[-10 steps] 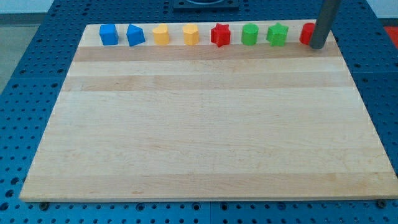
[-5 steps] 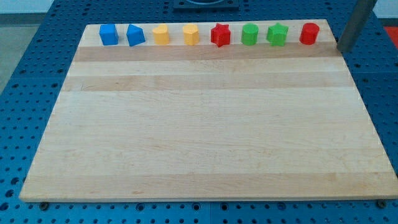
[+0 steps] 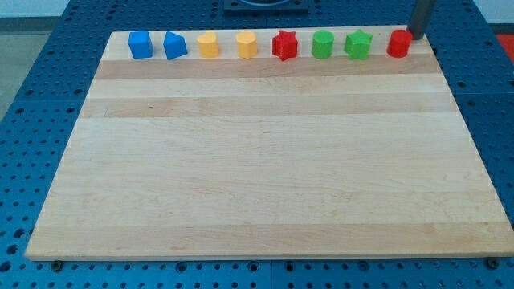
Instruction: Move the red circle to bottom center
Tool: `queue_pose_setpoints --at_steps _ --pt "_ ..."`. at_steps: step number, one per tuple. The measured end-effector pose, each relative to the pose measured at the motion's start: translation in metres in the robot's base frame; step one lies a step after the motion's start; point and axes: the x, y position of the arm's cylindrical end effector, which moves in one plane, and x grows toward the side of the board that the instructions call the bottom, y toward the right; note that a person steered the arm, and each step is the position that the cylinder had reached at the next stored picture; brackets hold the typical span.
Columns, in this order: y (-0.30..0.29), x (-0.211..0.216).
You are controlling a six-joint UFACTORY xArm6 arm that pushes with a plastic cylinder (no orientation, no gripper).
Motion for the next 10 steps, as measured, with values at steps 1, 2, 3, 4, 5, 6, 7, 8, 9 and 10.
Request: queue_pose_setpoints --at_steps 1,2,3,4,5,6,7,8,9,10 --pt "-0.013 0.008" --pt "-0.033 0.003" --pt "-0.041 0.003" --pt "-0.041 0.019" --pt "-0.050 0.046" --pt "-0.071 0.072" --pt "-0.107 0.079" --pt "-0.141 0.079" --pt "-0.175 0.079" --pt "-0.212 0.080"
